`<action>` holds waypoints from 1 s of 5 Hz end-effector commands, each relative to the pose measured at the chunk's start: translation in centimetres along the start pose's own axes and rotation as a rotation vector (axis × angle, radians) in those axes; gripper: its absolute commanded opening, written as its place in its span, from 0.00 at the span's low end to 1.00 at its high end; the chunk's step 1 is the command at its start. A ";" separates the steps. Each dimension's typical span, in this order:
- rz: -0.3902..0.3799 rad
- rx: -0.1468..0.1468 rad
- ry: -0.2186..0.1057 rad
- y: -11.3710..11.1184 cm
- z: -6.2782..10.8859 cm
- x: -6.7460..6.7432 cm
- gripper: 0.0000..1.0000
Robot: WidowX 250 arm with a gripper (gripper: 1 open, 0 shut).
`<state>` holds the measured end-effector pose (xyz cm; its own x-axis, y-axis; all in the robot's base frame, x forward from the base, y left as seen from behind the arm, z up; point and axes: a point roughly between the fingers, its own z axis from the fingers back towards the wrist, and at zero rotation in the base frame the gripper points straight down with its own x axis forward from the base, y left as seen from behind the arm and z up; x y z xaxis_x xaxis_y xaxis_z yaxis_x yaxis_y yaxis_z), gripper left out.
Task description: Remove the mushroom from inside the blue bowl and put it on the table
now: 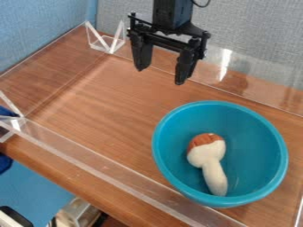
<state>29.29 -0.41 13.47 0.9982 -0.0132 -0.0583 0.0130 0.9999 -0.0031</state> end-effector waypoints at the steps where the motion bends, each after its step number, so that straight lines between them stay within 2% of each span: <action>1: -0.024 -0.003 0.011 0.0 -1.1 0.0 1.00; 2: 0.038 -0.027 0.003 -2.0 -1.5 -1.1 1.00; 3: 0.089 -0.044 -0.026 -4.3 -1.3 -2.0 1.00; 5: 0.111 -0.049 -0.078 -9.0 -1.4 -2.6 1.00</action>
<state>26.18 -9.41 10.33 0.9938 0.0992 -0.0508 -0.1005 0.9946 -0.0243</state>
